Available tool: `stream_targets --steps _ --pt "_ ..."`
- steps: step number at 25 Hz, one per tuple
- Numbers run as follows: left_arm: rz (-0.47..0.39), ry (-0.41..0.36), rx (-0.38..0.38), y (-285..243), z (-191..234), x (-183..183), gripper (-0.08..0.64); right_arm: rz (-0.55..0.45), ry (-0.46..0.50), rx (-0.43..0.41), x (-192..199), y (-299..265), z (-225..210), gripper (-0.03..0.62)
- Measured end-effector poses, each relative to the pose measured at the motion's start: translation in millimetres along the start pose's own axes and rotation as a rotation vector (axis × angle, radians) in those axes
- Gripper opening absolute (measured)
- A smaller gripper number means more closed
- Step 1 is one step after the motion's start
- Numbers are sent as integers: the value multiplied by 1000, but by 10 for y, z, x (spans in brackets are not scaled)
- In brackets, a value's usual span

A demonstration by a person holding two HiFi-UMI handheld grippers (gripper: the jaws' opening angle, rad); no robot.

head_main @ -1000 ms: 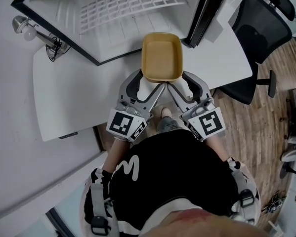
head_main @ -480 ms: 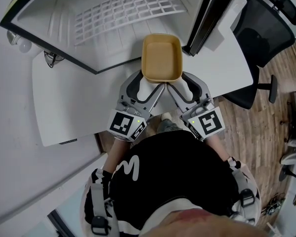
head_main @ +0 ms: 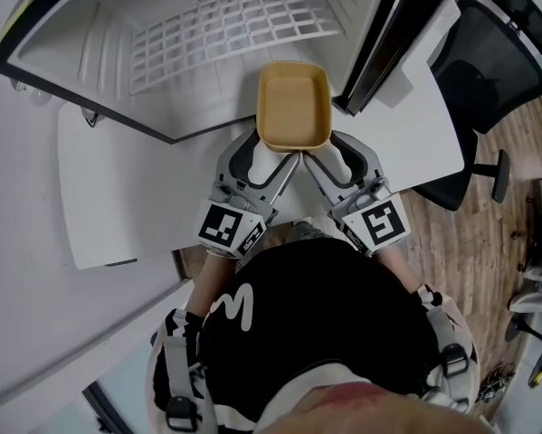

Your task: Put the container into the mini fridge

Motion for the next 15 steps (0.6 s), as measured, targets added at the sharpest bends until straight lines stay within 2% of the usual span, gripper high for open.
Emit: stream_targets --steps 7,15 --pt "0 -2 -28 -127 59 9 295 5 -2 -33 12 -104 -163 204" --pt "5 12 -6 -143 145 25 295 12 -9 -13 24 -157 -149 204"
Point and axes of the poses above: the fingertips, and each gripper's own axes: y backward along the fingers, z to its left, x out of its underside, the point moved 9 cm from there along y, backward along the fingers, and after that the axes turned 3 degrees about y, right-handed, at the moved point
